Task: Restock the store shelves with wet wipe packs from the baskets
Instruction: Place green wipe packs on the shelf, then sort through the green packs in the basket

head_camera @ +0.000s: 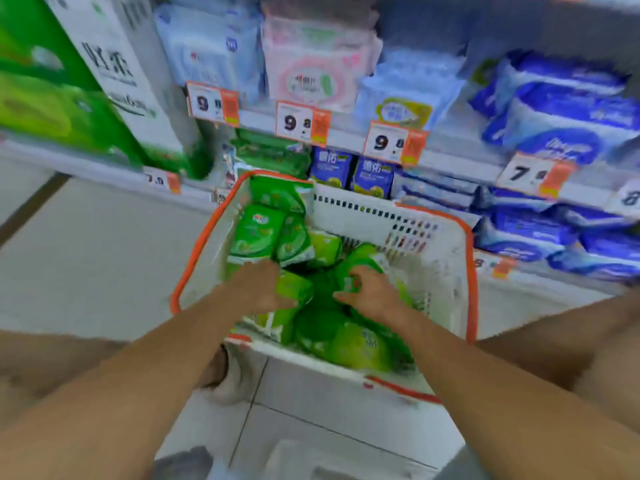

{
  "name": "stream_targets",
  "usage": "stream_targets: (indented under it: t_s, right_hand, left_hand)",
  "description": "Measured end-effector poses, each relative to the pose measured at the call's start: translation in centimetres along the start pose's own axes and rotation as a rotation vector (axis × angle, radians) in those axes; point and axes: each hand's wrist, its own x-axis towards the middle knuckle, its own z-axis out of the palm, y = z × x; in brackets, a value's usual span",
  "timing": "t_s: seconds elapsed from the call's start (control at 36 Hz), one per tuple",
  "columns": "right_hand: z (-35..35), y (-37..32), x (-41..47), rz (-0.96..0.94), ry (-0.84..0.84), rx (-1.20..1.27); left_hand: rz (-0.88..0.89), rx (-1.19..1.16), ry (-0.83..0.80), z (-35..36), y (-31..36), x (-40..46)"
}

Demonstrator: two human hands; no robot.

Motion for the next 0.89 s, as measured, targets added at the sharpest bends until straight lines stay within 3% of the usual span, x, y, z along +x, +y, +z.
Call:
stream_targets:
  t_s: [0.08,0.17,0.22,0.28,0.44,0.58,0.72,0.89]
  right_hand:
    - [1.2,0.6,-1.1,0.083,-0.151,-0.006]
    - [0.9,1.0,-2.2,0.106,-0.299,0.138]
    - [0.3,0.4,-2.8,0.058,-0.482,0.072]
    - [0.2,-0.6,-3.0,-0.005,-0.527,-0.023]
    - [2.2,-4.0,-2.1,-0.145,-0.468,-0.302]
    - [0.8,-3.4,-2.3,-0.168,-0.412,-0.255]
    - [-2.8,-1.1,-1.4,-0.168,-0.136,-0.21]
    - [-2.7,-1.0,-1.7,-0.24,0.007,-0.447]
  left_hand:
    - [-0.006,0.033,0.043,4.1,0.0,-1.4]
    - [-0.024,0.015,0.029,3.8,1.8,-2.4]
    - [0.004,0.057,0.025,3.0,3.4,-2.8]
    - [0.026,0.098,0.054,3.1,4.3,-3.0]
    - [0.014,0.087,0.104,3.9,4.0,-3.1]
    - [-0.037,0.037,0.229,3.7,2.9,-3.7]
    - [-0.02,-0.218,0.306,3.5,2.4,-4.3]
    - [-0.077,-0.417,0.37,3.6,2.5,-3.7]
